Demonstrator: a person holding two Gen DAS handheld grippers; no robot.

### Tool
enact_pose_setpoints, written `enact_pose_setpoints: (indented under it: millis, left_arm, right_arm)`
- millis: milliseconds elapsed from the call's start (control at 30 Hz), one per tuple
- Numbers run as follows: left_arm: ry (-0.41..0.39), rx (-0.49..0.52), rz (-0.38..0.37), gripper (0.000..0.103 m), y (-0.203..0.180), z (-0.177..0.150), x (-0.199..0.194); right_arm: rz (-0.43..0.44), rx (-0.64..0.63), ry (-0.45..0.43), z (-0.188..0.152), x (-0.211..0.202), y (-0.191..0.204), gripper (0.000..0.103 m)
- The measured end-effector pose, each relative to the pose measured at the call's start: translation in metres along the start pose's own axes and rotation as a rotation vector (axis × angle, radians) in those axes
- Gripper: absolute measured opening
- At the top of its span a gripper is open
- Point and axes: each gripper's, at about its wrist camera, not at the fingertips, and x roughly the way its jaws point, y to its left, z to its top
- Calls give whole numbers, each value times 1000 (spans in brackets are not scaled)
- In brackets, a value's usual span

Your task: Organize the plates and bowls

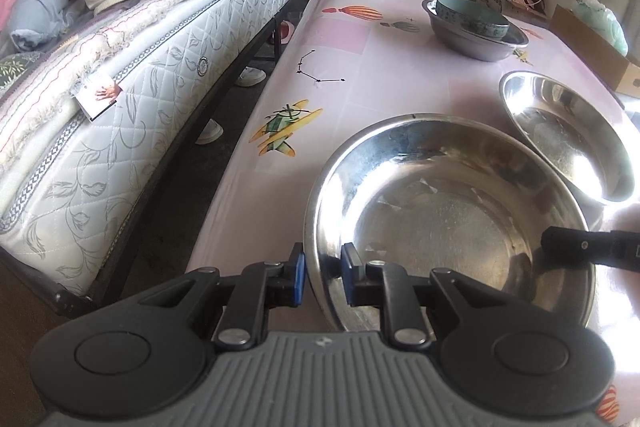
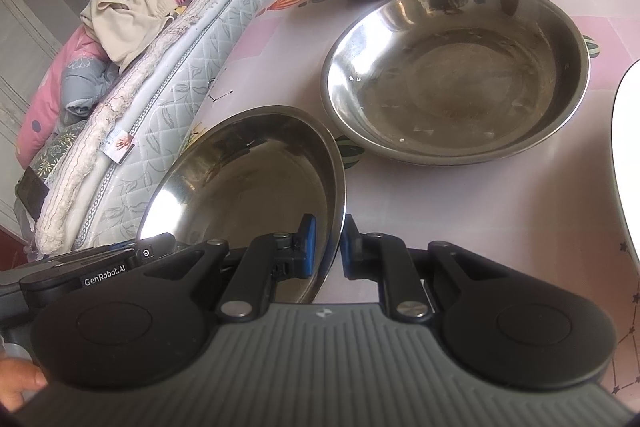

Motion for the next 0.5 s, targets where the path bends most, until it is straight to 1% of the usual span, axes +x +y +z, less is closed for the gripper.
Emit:
enact_pose_setpoints:
  millis: [167, 500]
  left_arm:
    - [9, -6, -3, 23, -1, 0, 3]
    - [3, 7, 11, 22, -4, -2, -1]
  right_arm:
    - [-4, 7, 2, 0, 3, 0, 12]
    - [-7, 0, -3, -1, 3, 0, 12]
